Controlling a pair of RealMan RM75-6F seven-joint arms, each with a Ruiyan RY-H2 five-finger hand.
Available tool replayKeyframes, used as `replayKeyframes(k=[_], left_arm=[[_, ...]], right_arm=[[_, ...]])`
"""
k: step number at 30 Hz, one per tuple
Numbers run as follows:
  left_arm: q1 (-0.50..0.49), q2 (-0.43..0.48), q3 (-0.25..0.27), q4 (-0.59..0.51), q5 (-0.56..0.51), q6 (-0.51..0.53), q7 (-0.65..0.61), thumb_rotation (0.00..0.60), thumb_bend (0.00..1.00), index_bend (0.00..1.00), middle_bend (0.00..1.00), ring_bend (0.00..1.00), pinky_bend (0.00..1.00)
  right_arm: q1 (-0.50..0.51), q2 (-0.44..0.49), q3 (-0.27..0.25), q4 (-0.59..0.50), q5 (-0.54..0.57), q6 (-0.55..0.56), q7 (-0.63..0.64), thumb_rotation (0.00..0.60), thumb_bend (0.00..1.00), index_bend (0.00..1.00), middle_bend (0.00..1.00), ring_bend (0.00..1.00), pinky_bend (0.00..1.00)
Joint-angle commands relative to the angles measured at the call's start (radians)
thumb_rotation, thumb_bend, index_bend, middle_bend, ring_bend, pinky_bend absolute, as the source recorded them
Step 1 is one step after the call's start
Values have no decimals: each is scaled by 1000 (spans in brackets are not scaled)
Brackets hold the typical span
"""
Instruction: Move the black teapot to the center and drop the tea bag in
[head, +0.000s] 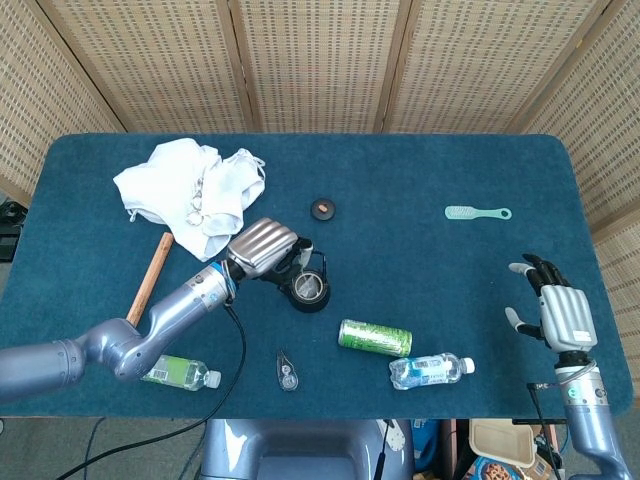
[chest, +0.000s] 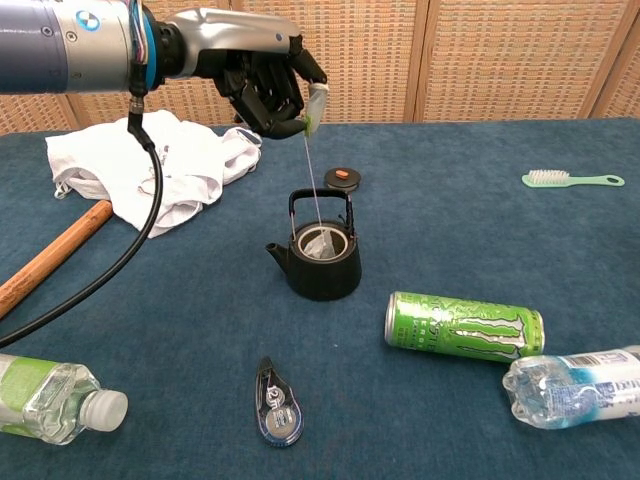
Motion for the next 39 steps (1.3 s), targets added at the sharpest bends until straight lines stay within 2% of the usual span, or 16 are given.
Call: replayKeyframes(k=[1,10,17,26,30,35,39], left_arm=[[12,5,28,-20,19,16,34,600,535,652,786,747,692],[51,4,95,-46,57,75,134,600,536,652,786,744,692],[106,-39,159,-29,122,180,244,600,536,652,786,737,692],[154,-72,224,-16,152,237,387,600,536,642,762,707,679],[169,-74,242,-32,124,247,489,600,536,555,725,678,675],[184,-42,260,-108,44,242,591,600,507,441,659,628,651],[186,-21,264,-155,8,243,627,600,400,355,585,577,599]], right_arm=[[0,1,0,0,1,-2,2,600,434,276,219,180,404],[-5,0,-3,0,-1,1,7,600,434,276,219,180,404],[-10,6,-3,-4,0,2,10,600,434,276,219,180,404],[-11,8,-2,-9,1,3,8,600,434,276,219,180,404],[-10,10,-1,-14,2,3,2,600,434,276,219,180,404],[-8,11,2,-20,4,1,-4,600,434,276,219,181,404],[-7,10,2,-21,4,0,-7,600,434,276,219,180,404]])
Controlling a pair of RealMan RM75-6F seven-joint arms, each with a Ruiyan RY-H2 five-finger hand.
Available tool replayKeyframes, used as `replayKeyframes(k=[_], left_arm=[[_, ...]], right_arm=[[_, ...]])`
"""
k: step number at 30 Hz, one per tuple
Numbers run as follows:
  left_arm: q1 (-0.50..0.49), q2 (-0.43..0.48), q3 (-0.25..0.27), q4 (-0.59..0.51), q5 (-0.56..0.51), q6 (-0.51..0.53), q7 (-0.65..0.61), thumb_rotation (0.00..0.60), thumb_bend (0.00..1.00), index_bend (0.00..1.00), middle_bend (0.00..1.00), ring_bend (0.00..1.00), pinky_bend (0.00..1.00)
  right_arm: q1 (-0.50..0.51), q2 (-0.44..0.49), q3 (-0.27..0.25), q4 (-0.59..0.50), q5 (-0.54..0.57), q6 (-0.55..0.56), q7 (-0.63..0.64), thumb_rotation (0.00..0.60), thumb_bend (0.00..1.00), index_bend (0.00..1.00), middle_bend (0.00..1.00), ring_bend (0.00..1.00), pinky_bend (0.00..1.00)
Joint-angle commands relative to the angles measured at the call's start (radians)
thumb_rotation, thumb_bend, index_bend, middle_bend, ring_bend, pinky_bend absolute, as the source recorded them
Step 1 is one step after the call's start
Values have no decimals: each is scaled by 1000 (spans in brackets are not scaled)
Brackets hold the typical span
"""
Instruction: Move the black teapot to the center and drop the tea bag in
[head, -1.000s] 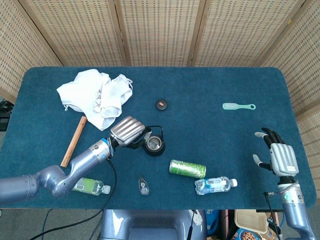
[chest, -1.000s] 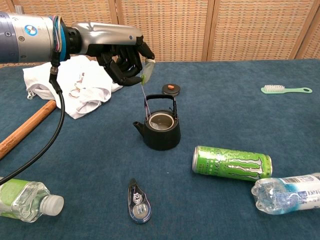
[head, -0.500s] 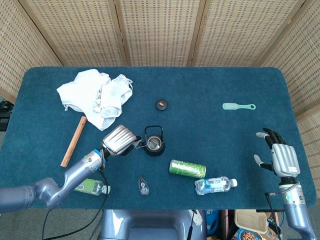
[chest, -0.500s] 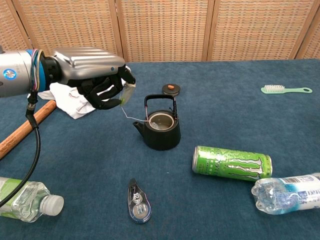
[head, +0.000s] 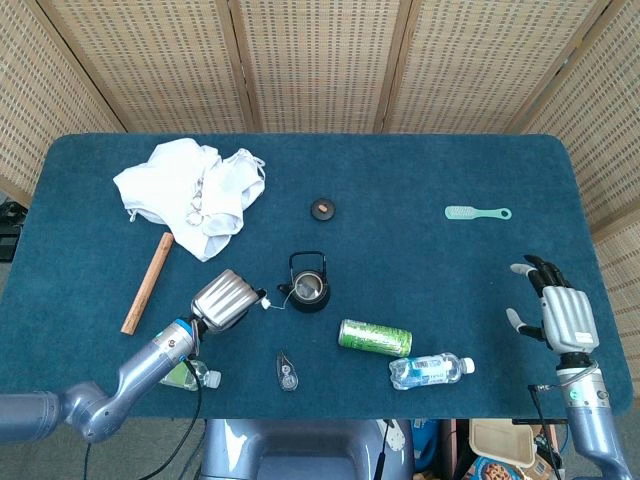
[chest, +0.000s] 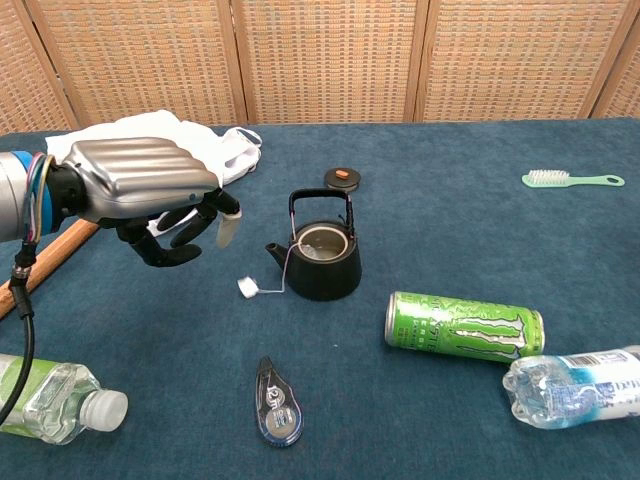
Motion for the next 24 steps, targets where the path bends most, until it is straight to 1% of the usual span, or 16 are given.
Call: replayKeyframes(k=[1,2,5,7,8,9,10,14,17,20,21,24], left_arm=[[8,25,8,-45,-37,2,30,600,377,327,556,557,588],[9,32,9,-58,-45,3,33,600,365,307,534,541,582],[16,56,8,-97,-62,5,29,600,356,220,421,456,545],[26,74,7,-122,-57,16,15,600,354,159,336,380,489],[34,82,7,-133,-49,28,7,600,354,142,309,352,464],[62,107,8,-164,-33,66,-25,600,354,119,272,310,426],[75,118,12,-175,-18,81,-38,600,354,102,240,271,394],[141,152,21,-205,20,159,-98,600,354,66,170,194,354],[202,169,31,-214,48,229,-149,600,354,53,139,165,326],[271,172,43,-201,84,311,-196,600,354,51,107,130,276],[318,169,53,-191,100,368,-225,600,354,49,98,119,254],[389,162,71,-160,138,439,-276,600,354,33,72,96,204]], right_arm=[[1,-1,0,-1,0,-1,-1,600,434,276,219,180,404],[1,-1,0,0,0,-1,-2,600,434,276,219,180,404],[3,-1,2,-1,0,-3,-2,600,434,276,219,180,404],[4,0,3,-1,1,-4,-3,600,434,276,219,180,404],[5,0,4,-1,2,-4,-3,600,434,276,219,180,404],[6,1,4,-1,1,-5,-3,600,434,276,219,180,404],[6,1,5,-2,0,-5,-3,600,434,276,219,181,404],[8,5,4,-6,1,-8,-11,600,434,276,219,180,404],[7,5,3,-8,-1,-4,-18,600,434,276,218,180,404],[9,4,3,-8,-6,-2,-23,600,434,276,218,180,404],[9,1,0,-8,-12,2,-28,600,434,276,217,180,404],[5,-7,1,-6,-20,18,-29,600,434,276,218,181,404]])
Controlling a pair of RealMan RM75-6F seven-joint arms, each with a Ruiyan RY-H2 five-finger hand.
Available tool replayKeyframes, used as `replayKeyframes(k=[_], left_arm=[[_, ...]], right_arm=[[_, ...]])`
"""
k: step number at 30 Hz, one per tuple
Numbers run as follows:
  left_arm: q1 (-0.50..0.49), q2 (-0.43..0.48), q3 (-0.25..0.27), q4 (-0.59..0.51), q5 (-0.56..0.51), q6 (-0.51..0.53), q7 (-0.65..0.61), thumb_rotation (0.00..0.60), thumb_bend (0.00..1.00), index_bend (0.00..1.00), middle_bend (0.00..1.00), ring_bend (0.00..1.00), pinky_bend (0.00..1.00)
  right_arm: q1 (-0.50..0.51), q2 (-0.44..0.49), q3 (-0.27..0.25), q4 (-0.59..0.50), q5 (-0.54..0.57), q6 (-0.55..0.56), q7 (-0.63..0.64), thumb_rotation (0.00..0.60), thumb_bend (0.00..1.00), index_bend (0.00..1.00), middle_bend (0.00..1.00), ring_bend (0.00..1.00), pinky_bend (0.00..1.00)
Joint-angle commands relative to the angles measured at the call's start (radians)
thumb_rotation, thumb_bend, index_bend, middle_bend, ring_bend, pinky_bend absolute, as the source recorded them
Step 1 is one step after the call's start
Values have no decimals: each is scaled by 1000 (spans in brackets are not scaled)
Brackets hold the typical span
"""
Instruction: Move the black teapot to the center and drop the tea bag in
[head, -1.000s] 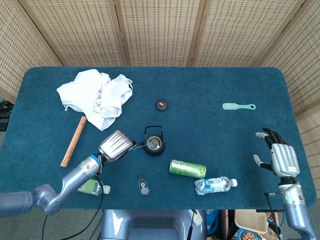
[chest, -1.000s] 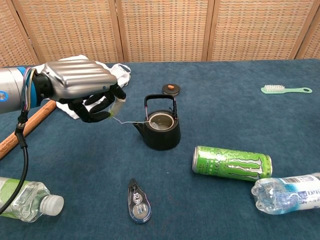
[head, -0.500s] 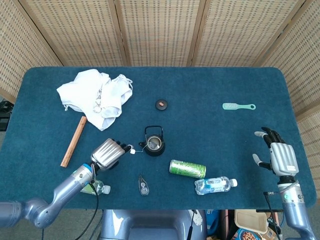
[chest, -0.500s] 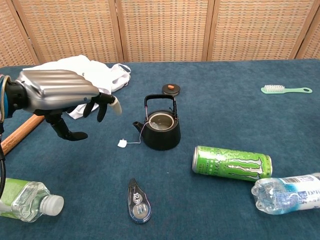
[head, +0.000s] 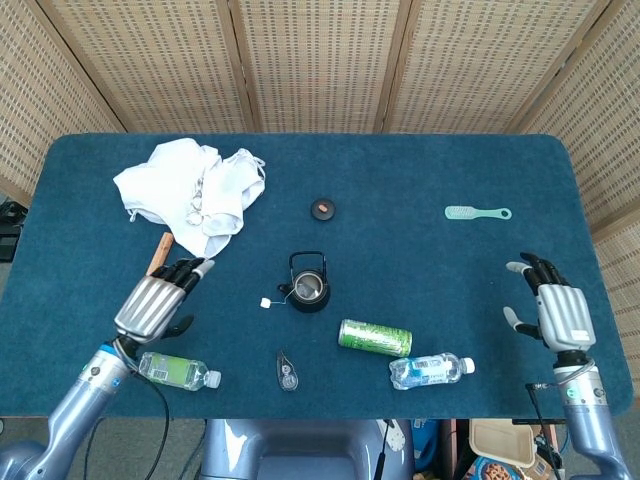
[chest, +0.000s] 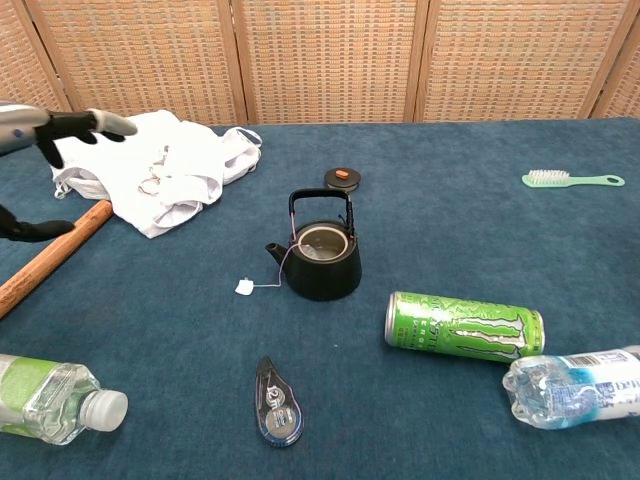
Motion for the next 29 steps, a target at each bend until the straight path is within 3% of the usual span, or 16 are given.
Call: replayKeyframes(k=[1,9,15,29], left_arm=[[113,-2,31,40,64,113,-82,600,354,26,61,84,190],[249,-17,45,113,147,256,-183,600,354,0,0,1,36],[346,-57,63,210,224,351,-235,600,354,0,0,0,0],[441,-95,51,257,228,332,-278,600,354,0,0,0,0]], right_arm=[[-3,-7,1,2,-7,14,0,600,434,276,217,181,404],[-14,-19,-1,-1,-27,54,-23,600,434,276,218,180,404],[-25,-27,-18,-11,-42,70,-57,600,434,276,216,180,404],[-48,-48,-32,-14,-61,104,-72,600,434,276,212,180,404]])
